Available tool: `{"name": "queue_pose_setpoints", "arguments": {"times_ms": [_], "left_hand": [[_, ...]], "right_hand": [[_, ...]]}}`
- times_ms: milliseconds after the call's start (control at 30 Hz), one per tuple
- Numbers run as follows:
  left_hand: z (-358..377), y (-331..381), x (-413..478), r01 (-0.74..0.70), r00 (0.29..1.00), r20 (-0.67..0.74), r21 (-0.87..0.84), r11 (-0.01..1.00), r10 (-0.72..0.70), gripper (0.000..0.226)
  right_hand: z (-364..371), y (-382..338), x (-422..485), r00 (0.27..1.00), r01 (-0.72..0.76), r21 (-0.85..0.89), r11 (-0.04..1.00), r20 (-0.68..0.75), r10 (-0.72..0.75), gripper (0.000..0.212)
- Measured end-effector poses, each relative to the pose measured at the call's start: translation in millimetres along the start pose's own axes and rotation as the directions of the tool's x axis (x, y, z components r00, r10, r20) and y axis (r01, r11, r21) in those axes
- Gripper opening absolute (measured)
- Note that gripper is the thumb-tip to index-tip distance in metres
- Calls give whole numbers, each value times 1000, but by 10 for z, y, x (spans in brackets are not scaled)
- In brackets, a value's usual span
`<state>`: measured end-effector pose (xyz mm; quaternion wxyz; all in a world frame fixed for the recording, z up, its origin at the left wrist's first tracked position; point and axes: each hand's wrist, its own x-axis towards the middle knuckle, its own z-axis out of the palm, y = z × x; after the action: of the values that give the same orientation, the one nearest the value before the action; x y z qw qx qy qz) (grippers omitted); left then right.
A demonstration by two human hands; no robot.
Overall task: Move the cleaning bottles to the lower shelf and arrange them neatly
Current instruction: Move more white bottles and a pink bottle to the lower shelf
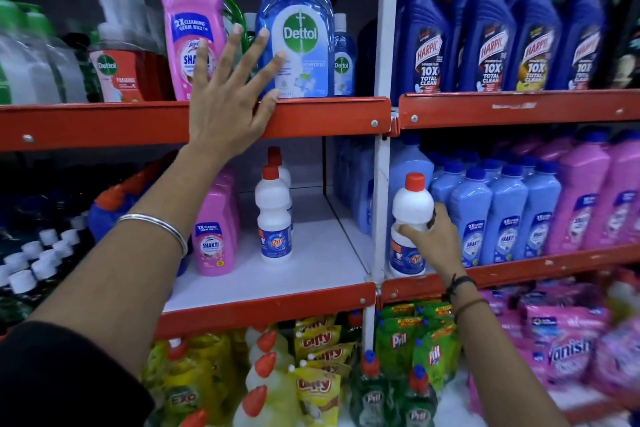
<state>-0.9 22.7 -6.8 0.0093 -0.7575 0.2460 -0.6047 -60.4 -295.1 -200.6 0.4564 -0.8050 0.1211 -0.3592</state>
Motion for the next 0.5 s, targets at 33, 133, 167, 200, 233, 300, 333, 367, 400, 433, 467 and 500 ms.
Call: {"name": "queue_pose_setpoints", "arguments": {"times_ms": [33,133,167,200,233,300,333,367,400,433,467,500], "left_hand": [[-2,-2,1,-1,1000,-2,-1,1000,1,50],[3,-14,-2,3,1000,-1,4,1000,-3,50],[7,-12,1,3,1000,-1,6,1000,-3,50],[11,-6,5,1,1000,-3,8,1000,-1,49],[11,-9,5,-2,1000,-8,12,1000,2,49],[12,-12,6,-9,1000,-19,18,1000,9,49],[13,-17,5,-11,1000,-22,18,1000,12,48],[13,-21,5,-13,1000,-24,16,1000,14,48],[14,-25,2,-15,1000,-26,13,1000,15,48],[15,-26,-2,-16,999,-31,12,1000,17,48],[15,-27,-4,-18,999,-36,12,1000,18,48],[15,-29,-4,-20,999,-39,11,1000,21,48]], "right_hand": [[-7,-22,-32,1000,6,-7,1000,-21,-6,66],[-17,-107,-161,988,62,-12,998,-138,-63,70],[-24,-146,-206,977,88,-6,996,-195,-87,70],[-29,-194,-249,962,111,3,994,-251,-107,70],[-20,-256,-293,947,127,9,992,-298,-119,70],[5,-408,-384,915,160,0,987,-374,-148,71],[24,-489,-431,903,174,-2,985,-397,-161,71],[49,-570,-479,897,187,7,982,-408,-168,71],[85,-648,-530,899,198,27,980,-404,-170,72],[131,-724,-581,907,204,56,977,-385,-167,74],[187,-794,-632,921,207,91,974,-354,-162,74],[261,-852,-676,936,205,125,971,-317,-156,75]]}}
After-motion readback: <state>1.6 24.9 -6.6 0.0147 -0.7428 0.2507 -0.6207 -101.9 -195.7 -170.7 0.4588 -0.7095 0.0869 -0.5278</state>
